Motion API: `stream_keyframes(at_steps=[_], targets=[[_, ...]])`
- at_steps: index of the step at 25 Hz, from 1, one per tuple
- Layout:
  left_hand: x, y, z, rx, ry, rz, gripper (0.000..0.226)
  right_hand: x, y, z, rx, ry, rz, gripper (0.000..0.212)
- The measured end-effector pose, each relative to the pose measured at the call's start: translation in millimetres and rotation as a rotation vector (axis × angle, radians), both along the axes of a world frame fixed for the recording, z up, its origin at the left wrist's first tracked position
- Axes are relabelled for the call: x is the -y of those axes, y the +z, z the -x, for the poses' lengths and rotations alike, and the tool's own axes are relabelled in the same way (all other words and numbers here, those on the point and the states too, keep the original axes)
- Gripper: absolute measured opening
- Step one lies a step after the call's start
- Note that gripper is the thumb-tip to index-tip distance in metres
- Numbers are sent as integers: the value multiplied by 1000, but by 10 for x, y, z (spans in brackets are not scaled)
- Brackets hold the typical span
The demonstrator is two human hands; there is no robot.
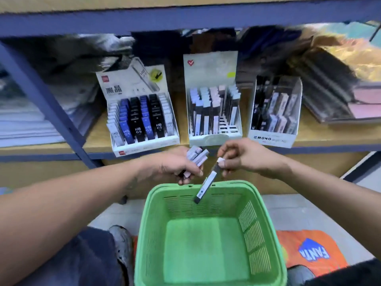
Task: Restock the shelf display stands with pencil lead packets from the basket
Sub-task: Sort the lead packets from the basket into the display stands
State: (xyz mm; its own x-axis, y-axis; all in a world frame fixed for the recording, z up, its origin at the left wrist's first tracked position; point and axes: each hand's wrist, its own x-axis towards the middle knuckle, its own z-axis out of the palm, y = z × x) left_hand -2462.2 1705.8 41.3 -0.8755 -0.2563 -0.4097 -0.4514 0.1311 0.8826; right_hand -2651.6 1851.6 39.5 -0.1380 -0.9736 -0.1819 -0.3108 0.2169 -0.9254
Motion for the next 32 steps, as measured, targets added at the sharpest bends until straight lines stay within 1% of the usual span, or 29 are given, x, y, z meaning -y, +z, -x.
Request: stream_keyframes(at_steps=[4, 6, 8, 10, 12, 15, 18, 21, 24, 26, 31, 32], targets=[[0, 591, 47, -82, 6, 32, 12, -8, 460, -42, -37, -33, 125, 18], [-12, 848, 102, -162, 18, 42, 10, -15, 673, -36, -90, -49, 188, 17], [-17, 1043, 189, -259, 83, 39, 8, -16, 887, 1, -154, -96, 261, 14], [6, 1170, 315, -350, 189, 41, 10, -1, 1074, 101, -207, -199, 331, 12], [33, 1241, 429, -395, 292, 51, 7, 26, 1209, 226, -220, -286, 366, 11], [113, 1266, 558, -387, 387, 67, 9, 84, 1281, 361, -242, -301, 344, 15], [214, 1270, 649, -363, 427, 107, 11, 172, 1251, 406, -304, -270, 305, 18], [293, 1333, 721, -351, 421, 224, 10, 242, 1306, 427, -386, -278, 302, 11], [410, 1358, 816, -297, 397, 450, 17, 343, 1427, 505, -531, -344, 362, 7], [454, 1342, 873, -270, 381, 557, 21, 449, 1436, 557, -598, -376, 376, 6], [440, 1322, 936, -251, 330, 631, 15, 687, 1240, 579, -789, -419, 377, 12], [439, 1323, 937, -251, 322, 638, 14, 713, 1215, 575, -804, -418, 382, 13]])
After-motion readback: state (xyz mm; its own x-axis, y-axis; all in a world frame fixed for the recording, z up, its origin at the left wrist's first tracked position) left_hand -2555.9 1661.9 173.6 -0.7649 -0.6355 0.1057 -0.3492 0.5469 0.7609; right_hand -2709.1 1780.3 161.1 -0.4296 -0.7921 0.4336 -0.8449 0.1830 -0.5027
